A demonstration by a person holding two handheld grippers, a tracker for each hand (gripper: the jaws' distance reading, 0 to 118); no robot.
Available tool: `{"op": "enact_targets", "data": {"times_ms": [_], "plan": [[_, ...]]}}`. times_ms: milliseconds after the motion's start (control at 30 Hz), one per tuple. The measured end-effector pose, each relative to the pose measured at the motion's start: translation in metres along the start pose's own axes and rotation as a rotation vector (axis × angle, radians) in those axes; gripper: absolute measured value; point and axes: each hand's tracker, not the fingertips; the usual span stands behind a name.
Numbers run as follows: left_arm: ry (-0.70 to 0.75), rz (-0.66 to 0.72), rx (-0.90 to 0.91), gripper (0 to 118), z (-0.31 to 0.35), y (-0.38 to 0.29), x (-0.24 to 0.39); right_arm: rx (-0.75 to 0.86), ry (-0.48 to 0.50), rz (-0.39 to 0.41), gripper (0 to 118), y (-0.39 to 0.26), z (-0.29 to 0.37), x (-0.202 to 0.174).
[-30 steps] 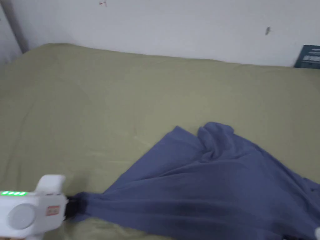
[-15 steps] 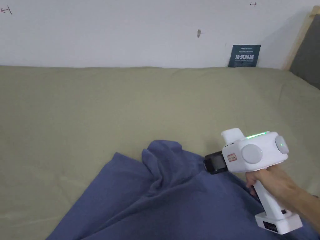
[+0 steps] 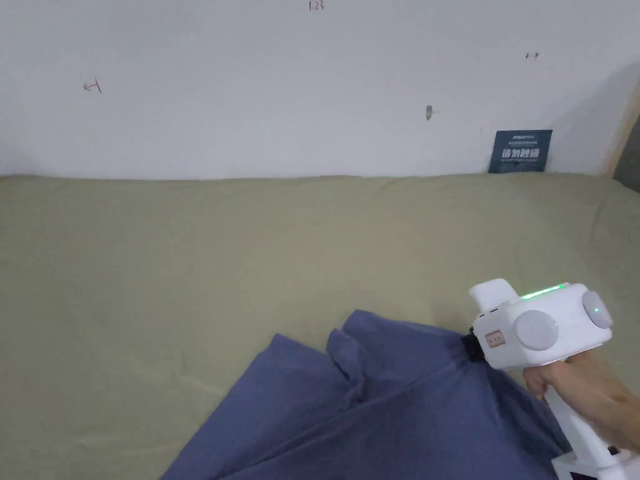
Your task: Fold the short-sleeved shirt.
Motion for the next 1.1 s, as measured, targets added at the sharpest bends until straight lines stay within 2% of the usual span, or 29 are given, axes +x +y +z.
{"op": "enact_targets", "data": {"times_ms": [67, 200, 333, 433, 600, 633, 767, 900, 1033, 1100], "plan": [[-0.037, 0.019, 0.083, 1, 0.035, 0.01, 0.005, 0.07, 0.016, 0.016, 0, 0.009, 0.047, 0.009], [-0.073, -0.027, 0.222, 1, 0.095, 0.052, 0.022, 0.252, -0.041, 0.03, 0, 0.036, 0.151, 0.029], [-0.094, -0.059, 0.368, 1, 0.159, 0.105, 0.056, 0.434, -0.1, -0.027, 0, 0.056, 0.271, 0.04], [-0.092, -0.092, 0.468, 1, 0.209, 0.155, 0.081, 0.546, -0.164, -0.025, 0, 0.072, 0.346, 0.059], [-0.077, -0.105, 0.575, 1, 0.284, 0.239, 0.119, 0.679, -0.253, -0.086, 0, 0.095, 0.445, 0.076], [-0.067, -0.105, 0.591, 1, 0.294, 0.253, 0.125, 0.672, -0.247, -0.084, 0, 0.1, 0.455, 0.078], [0.046, -0.132, 0.622, 1, 0.315, 0.297, 0.146, 0.724, -0.26, -0.164, 0, 0.119, 0.467, 0.095], [0.093, -0.117, 0.622, 1, 0.308, 0.32, 0.157, 0.703, -0.249, -0.172, 0, 0.142, 0.44, 0.105], [0.122, -0.121, 0.627, 1, 0.293, 0.338, 0.16, 0.674, -0.306, -0.17, 0, 0.157, 0.405, 0.096], [0.147, -0.128, 0.627, 1, 0.285, 0.35, 0.164, 0.683, -0.314, -0.177, 0, 0.182, 0.382, 0.115]]}}
